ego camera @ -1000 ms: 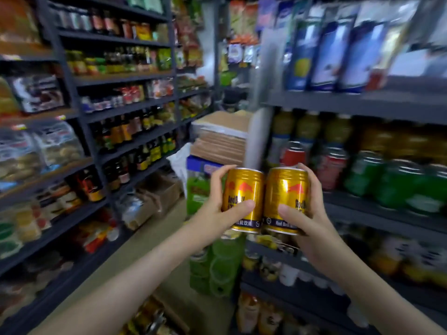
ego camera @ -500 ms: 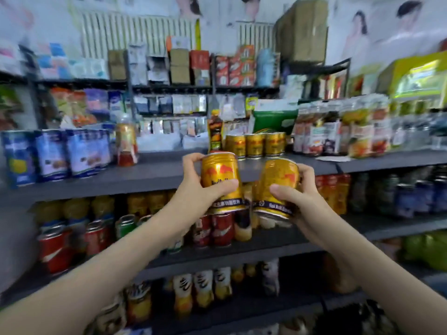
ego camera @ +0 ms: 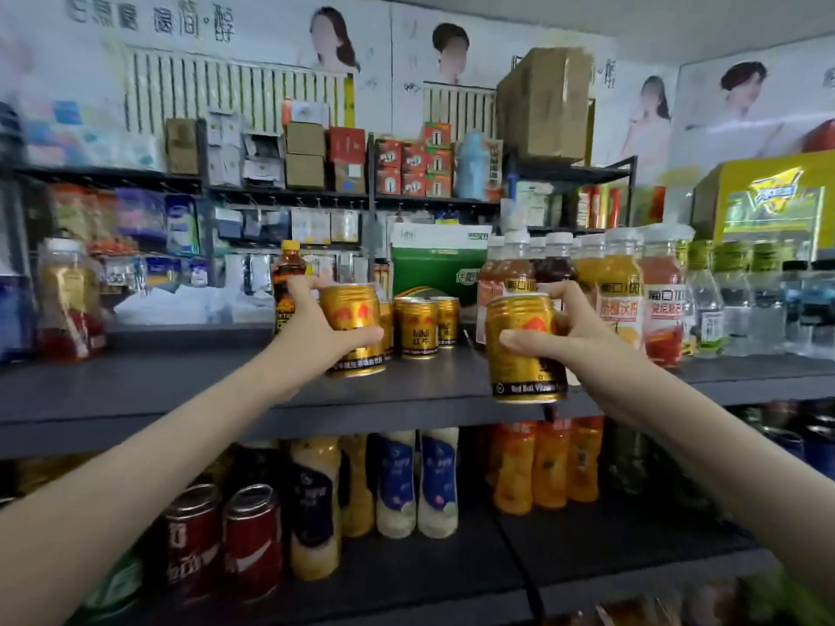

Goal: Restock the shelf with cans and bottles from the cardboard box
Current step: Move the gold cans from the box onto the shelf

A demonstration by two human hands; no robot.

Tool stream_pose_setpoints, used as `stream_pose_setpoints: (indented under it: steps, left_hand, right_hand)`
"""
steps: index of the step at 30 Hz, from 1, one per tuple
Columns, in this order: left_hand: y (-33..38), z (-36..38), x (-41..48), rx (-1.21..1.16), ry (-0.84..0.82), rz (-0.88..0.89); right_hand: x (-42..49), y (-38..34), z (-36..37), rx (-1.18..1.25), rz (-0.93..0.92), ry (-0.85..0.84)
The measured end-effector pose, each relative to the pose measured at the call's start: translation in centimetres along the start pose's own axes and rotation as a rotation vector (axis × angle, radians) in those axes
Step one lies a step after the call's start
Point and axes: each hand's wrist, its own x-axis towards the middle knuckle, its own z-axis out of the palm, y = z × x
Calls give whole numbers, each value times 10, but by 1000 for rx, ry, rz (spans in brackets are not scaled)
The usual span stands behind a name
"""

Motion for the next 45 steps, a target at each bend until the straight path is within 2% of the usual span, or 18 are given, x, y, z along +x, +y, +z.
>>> stream_pose_setpoints:
  steps: [7,10,14,18,22,27,35,41,45]
  left_hand:
    - [-14,13,23,123,144,-111]
    - [-18,17,22,108,230,-156]
    - [-19,17,28,145,244,-199]
    - [-23,18,36,179,237,-206]
    - [-33,17,46,239,149,-201]
    - [-44,15,58,320,-8,-154]
    - [-59,10,72,375,-126,-126]
    - [-66,6,74,387,-180,-101]
    - [-67,5,75,384,-148,-96]
  right_hand:
    - [123,9,5,-10,23,-178]
    - [147,33,26,-7,90,-301]
    - [170,56,41,15,129,-372]
    - [189,64,33,-28,134,-363]
    - [200,75,24,-242,94,-335]
    - [203,80,22,-437,1,-255]
    - [206,86,30,-843,-105,-48]
    - [209,92,27,-1021,-124,-189]
    - [209,91,31,-1066,-117,-110]
